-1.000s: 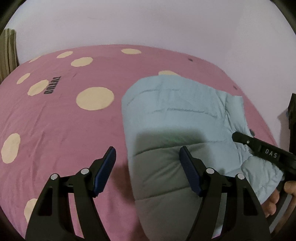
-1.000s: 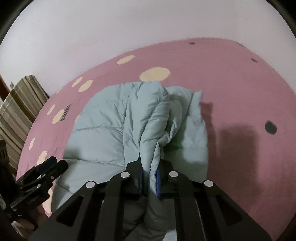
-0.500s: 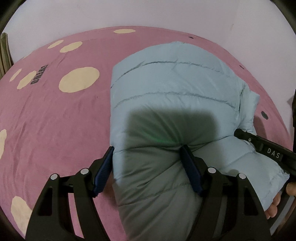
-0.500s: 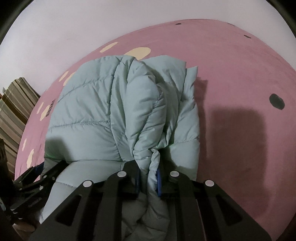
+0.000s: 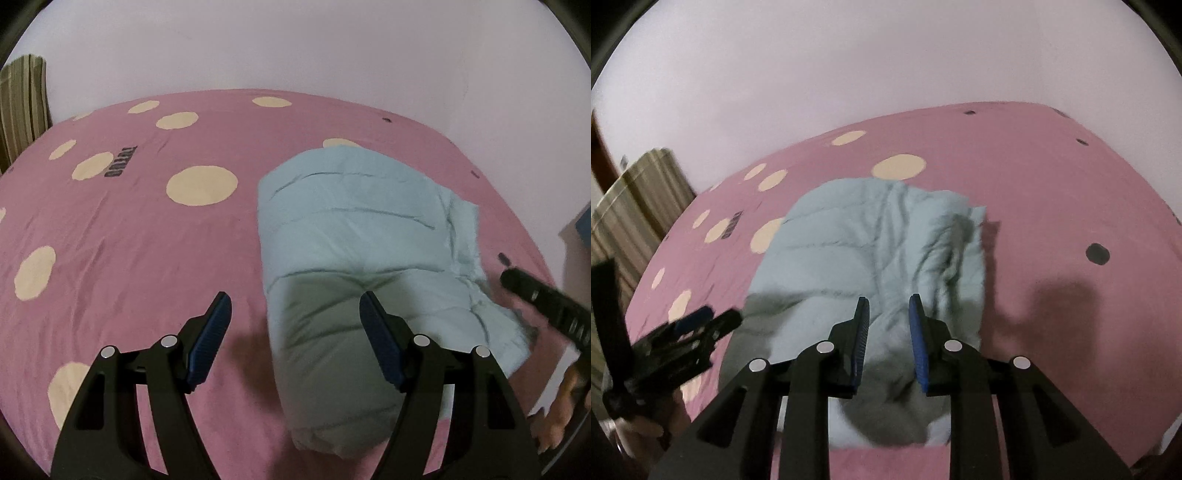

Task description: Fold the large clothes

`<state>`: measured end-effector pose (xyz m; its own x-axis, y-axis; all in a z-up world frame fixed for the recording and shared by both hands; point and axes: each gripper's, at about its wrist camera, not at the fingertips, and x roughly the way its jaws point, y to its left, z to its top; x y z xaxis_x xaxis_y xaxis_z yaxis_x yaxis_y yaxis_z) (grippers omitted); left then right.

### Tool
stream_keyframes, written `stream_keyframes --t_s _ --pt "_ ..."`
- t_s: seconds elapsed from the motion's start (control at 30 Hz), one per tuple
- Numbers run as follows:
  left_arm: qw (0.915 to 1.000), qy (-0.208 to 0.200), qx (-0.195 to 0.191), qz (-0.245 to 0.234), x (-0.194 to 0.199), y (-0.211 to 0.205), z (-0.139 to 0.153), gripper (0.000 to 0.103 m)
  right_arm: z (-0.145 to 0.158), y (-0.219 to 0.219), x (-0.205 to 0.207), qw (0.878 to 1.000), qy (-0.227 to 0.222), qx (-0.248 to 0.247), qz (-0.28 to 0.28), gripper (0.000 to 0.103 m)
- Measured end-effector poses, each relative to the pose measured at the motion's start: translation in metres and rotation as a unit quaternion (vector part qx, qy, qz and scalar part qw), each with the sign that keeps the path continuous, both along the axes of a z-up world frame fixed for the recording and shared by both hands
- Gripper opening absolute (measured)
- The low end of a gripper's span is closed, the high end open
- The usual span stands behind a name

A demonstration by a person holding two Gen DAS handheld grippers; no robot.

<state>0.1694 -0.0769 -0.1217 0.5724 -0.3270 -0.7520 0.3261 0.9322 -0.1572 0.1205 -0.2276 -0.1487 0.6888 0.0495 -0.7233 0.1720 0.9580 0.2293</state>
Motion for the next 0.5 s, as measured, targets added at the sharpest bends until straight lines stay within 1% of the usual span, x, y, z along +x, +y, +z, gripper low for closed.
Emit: stream_keyframes --t_s 0.1,0.17,0.2,0.27,0.37,0.5 --pt "0.9999 0.010 0.010 -0.007 -0.001 -0.006 -0.008 0.072 -0.012 0.013 -0.003 1.000 0.014 -0.006 0.023 0.023" --pt "0.9997 0.020 0.012 -0.009 -0.002 -0.009 -0.015 0.072 -0.025 0.015 -0.001 0.999 0.031 -0.030 0.016 0.023" --pt "0.9996 0.025 0.011 -0.009 -0.002 -0.011 -0.018 0.072 -0.029 0.014 0.001 0.999 0.037 -0.031 0.012 0.023" --pt "0.9992 0.034 0.017 -0.013 -0.001 -0.015 -0.027 0.072 -0.045 0.005 0.002 0.998 0.056 -0.019 0.001 0.023" --pt "0.9985 0.045 0.025 -0.017 0.001 -0.020 -0.037 0.073 -0.068 -0.010 0.005 0.997 0.075 0.014 -0.006 0.023" --pt "0.9975 0.054 0.039 -0.024 0.006 -0.027 -0.053 0.074 -0.082 -0.012 0.005 0.997 0.078 0.014 -0.008 0.023"
